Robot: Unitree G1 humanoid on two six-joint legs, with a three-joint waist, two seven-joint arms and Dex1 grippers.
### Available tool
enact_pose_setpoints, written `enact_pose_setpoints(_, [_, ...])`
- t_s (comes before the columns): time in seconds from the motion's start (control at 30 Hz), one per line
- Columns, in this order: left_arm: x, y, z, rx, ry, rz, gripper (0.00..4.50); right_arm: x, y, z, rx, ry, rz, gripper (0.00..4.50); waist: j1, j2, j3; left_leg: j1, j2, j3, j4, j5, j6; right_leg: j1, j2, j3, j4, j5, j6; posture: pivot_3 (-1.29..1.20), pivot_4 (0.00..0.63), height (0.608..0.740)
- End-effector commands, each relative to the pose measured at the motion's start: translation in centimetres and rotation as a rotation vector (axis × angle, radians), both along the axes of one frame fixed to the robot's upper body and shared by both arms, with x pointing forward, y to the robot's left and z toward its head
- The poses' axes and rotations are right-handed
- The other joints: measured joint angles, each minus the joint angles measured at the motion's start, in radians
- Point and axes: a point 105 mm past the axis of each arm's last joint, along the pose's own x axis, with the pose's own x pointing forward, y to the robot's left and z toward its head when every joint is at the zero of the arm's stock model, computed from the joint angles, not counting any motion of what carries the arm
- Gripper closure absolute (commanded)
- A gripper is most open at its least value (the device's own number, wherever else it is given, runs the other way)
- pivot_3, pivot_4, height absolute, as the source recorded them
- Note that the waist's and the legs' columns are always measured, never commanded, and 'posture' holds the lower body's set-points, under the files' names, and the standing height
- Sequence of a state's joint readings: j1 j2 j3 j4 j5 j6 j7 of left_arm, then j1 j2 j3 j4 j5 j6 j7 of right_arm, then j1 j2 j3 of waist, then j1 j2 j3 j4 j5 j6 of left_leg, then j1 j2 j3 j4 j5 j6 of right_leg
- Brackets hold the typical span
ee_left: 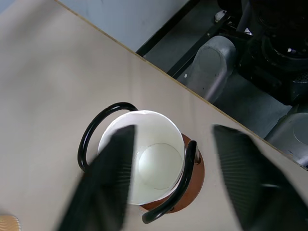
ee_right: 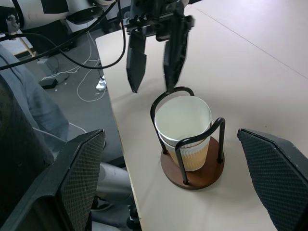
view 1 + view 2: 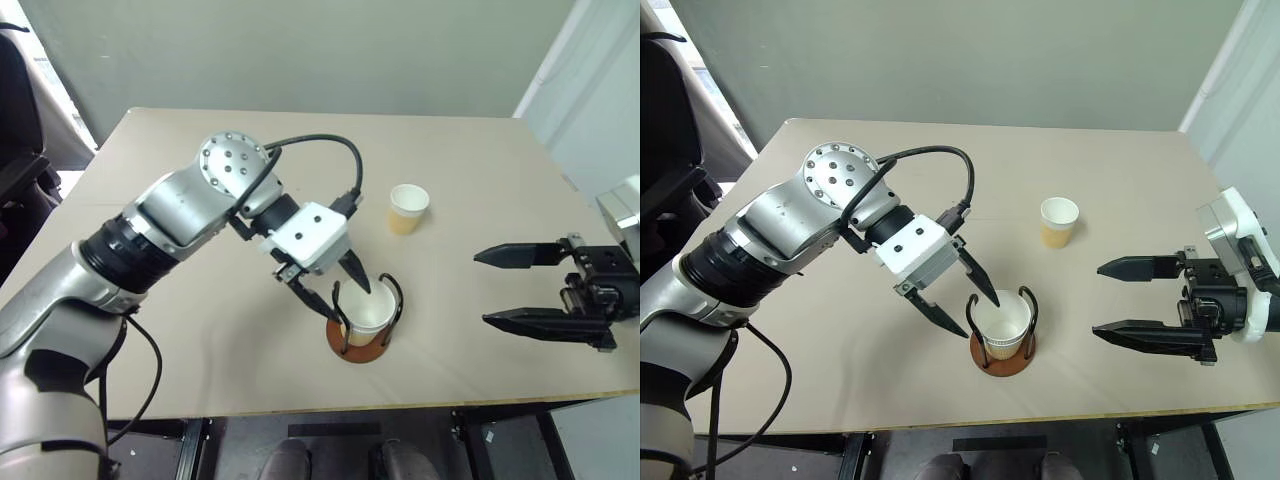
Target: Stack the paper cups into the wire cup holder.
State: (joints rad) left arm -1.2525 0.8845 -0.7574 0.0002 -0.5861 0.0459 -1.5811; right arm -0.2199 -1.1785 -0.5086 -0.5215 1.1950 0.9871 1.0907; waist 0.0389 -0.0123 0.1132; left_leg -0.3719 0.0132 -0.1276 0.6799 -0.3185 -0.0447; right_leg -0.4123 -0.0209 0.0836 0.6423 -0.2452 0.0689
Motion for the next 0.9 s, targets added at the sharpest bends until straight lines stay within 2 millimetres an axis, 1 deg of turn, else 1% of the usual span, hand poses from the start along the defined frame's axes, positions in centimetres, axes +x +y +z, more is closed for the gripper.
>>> enact_pose_setpoints(0.03, [0.0, -0.1, 1.3, -0.047, -0.037, -0.021, 0.35, -0.4, 0.4, 0.6, 0.000, -0.042, 0.032, 0.00, 0.000, 0.000, 0.000, 0.000, 0.000, 0.000, 0.000, 0.000, 0.000, 0.000, 0.000, 0.000, 0.000, 0.000, 0.000, 0.00, 0.150, 0.740])
enact_pose_setpoints(0.1, [1.0, -0.3, 3.1, -0.149, -0.048, 0.054, 0.35, 0.0, 0.4, 0.7, -0.006, -0.061, 0.027, 0.00, 0.001, 0.000, 0.000, -0.001, 0.000, 0.000, 0.001, 0.000, 0.000, 0.000, 0.000, 0.000, 0.000, 0.000, 0.000, 0.00, 0.150, 0.740])
enact_pose_setpoints(0.13, [1.8, 0.3, 4.7, -0.229, -0.026, 0.132, 0.35, 0.6, 0.4, 0.9, -0.009, -0.086, 0.011, 0.00, 0.001, 0.000, 0.000, -0.001, 0.000, 0.000, 0.002, 0.000, 0.000, 0.000, 0.000, 0.000, 0.000, 0.000, 0.000, 0.00, 0.150, 0.740])
enact_pose_setpoints(0.17, [2.4, 1.5, 6.3, -0.308, -0.002, 0.211, 0.35, 1.7, 0.4, 1.1, -0.020, -0.130, -0.016, 0.00, 0.000, 0.000, 0.000, -0.001, 0.000, 0.000, 0.002, 0.000, 0.000, 0.000, 0.000, 0.000, 0.000, 0.000, 0.001, 0.00, 0.150, 0.740])
enact_pose_setpoints(0.2, [2.7, 2.4, 7.3, -0.357, 0.016, 0.259, 0.35, 2.4, 0.5, 1.2, -0.028, -0.160, -0.035, 0.00, -0.010, 0.001, 0.000, -0.001, 0.000, 0.000, 0.002, 0.000, 0.000, 0.000, 0.000, 0.000, 0.000, 0.001, 0.001, 0.00, 0.150, 0.740])
enact_pose_setpoints(0.27, [2.8, 4.1, 8.6, -0.427, 0.050, 0.332, 0.35, 4.6, 0.5, 1.4, -0.041, -0.215, -0.110, 0.00, -0.022, 0.001, 0.000, 0.000, 0.001, 0.002, 0.001, 0.000, 0.000, -0.001, 0.001, 0.001, 0.001, 0.001, 0.001, 0.00, 0.150, 0.740])
enact_pose_setpoints(0.33, [2.2, 6.2, 9.3, -0.480, 0.113, 0.416, 0.35, 8.0, 0.9, 1.5, -0.061, -0.291, -0.213, 0.00, -0.032, 0.002, -0.001, 0.003, 0.001, 0.002, -0.001, 0.000, 0.000, -0.001, 0.001, 0.001, 0.001, 0.001, 0.001, 0.00, 0.150, 0.740])
enact_pose_setpoints(0.4, [1.4, 8.5, 7.6, -0.448, 0.172, 0.534, 0.35, 10.8, 1.9, 0.9, -0.116, -0.335, -0.253, 0.00, -0.045, 0.006, -0.002, 0.005, 0.002, 0.002, -0.002, 0.000, 0.001, -0.001, 0.001, 0.001, 0.002, 0.001, 0.001, 0.00, 0.150, 0.740])
enact_pose_setpoints(0.43, [1.2, 8.9, 7.0, -0.433, 0.183, 0.570, 0.35, 11.6, 2.2, 0.7, -0.139, -0.348, -0.257, 0.00, -0.044, 0.008, -0.002, 0.006, 0.002, 0.003, -0.003, 0.000, 0.001, -0.002, 0.001, 0.001, 0.002, 0.001, 0.001, 0.00, 0.150, 0.740])
enact_pose_setpoints(0.5, [0.2, 10.0, 5.1, -0.406, 0.238, 0.665, 0.35, 14.5, 2.2, 0.0, -0.206, -0.372, -0.323, 0.00, -0.039, 0.008, -0.002, 0.004, 0.002, 0.001, -0.004, 0.000, 0.000, -0.004, 0.001, 0.000, 0.002, 0.001, 0.001, 0.00, 0.150, 0.740])
enact_pose_setpoints(0.57, [-0.5, 10.5, 4.4, -0.417, 0.266, 0.734, 0.35, 16.7, 2.4, -0.4, -0.250, -0.391, -0.359, 0.00, -0.032, 0.007, -0.002, 0.002, 0.002, 0.000, -0.004, 0.000, 0.000, -0.006, 0.001, 0.000, 0.002, 0.001, 0.001, 0.00, 0.150, 0.740])
enact_pose_setpoints(0.67, [-0.9, 10.8, 4.1, -0.439, 0.263, 0.795, 0.35, 18.8, 3.1, -0.7, -0.282, -0.411, -0.360, 0.00, -0.015, 0.007, -0.003, -0.008, 0.002, -0.002, 0.000, 0.000, 0.000, -0.014, 0.001, -0.002, 0.003, 0.001, 0.001, 0.00, 0.150, 0.740])
enact_pose_setpoints(0.73, [-1.1, 10.9, 3.9, -0.445, 0.261, 0.819, 0.35, 20.0, 3.7, -1.0, -0.309, -0.423, -0.359, 0.00, -0.010, 0.007, -0.003, -0.010, 0.001, -0.002, 0.002, 0.001, -0.001, -0.016, 0.001, -0.002, 0.004, 0.001, 0.001, 0.00, 0.150, 0.740])
enact_pose_setpoints(0.9, [-1.6, 11.1, 3.9, -0.459, 0.251, 0.855, 0.35, 20.9, 4.6, -2.2, -0.370, -0.400, -0.292, 0.00, -0.007, 0.007, -0.003, -0.010, 0.001, -0.003, 0.001, 0.001, -0.002, -0.015, 0.000, -0.002, 0.003, 0.001, 0.001, 0.00, 0.150, 0.740])
